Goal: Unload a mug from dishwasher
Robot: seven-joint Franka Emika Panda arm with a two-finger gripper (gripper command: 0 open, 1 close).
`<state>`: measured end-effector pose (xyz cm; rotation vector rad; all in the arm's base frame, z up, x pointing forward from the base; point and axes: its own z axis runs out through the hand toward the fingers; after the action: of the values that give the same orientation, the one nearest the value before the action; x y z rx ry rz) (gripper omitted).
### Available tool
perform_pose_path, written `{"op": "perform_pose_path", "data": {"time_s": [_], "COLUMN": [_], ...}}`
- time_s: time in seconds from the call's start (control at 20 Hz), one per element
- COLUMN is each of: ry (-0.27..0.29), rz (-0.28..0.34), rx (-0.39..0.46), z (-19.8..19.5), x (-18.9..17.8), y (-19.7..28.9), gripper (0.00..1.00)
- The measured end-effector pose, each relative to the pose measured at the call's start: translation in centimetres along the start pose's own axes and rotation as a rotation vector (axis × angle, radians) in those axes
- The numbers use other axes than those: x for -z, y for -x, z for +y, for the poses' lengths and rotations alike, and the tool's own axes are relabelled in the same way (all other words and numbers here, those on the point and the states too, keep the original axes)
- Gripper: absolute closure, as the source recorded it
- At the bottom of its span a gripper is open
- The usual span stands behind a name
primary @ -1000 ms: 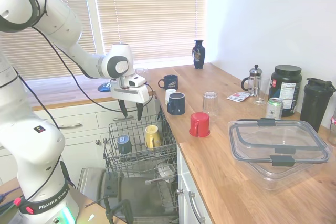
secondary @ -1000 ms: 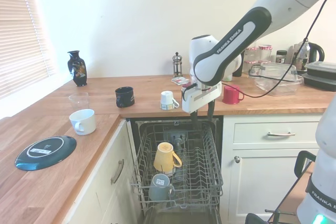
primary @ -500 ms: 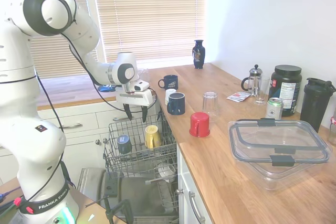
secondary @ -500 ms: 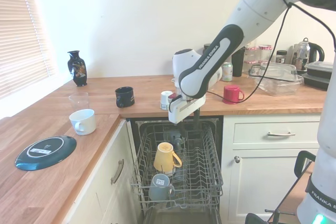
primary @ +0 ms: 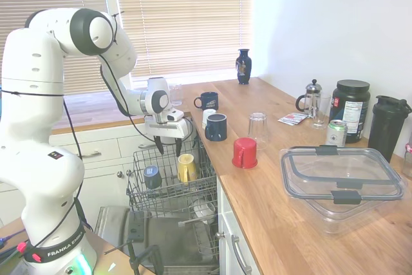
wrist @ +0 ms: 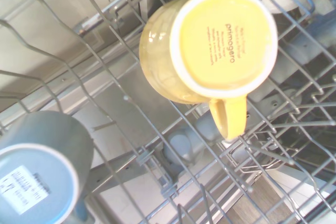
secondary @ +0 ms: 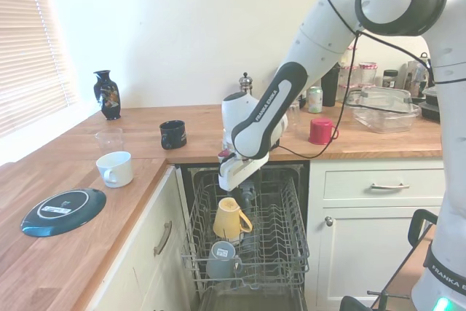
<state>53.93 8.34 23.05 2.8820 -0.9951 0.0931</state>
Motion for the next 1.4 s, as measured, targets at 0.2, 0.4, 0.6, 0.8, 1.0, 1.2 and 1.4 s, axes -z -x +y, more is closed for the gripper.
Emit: {"op": "perform_pose_path", "data": {"time_s": [0.2, 0.4, 0.6, 0.8, 1.0, 1.2, 1.4], "ry": [0.007, 0.008, 0.004, -0.017, -0.015, -0.023, -0.031], "rz": [0.0, 0.0, 0.002, 0.006, 0.007, 0.008, -0.005], "rx": [-0.005, -0.007, -0.011, -0.007, -0.002, -0.007, -0.017], "z": [-0.2, -0.4, -0.1, -0.7, -2.3, -3.7, -3.9], "x": [-1.5, -2.7, -4.3, -6.2, -8.7, -10.7, -11.9], "y": [-0.5, -1.0, -1.7, -1.8, -2.0, -2.1, -2.6], "gripper": [0.0, 0.0, 0.0, 0.0, 0.0, 0.0, 0.0]}}
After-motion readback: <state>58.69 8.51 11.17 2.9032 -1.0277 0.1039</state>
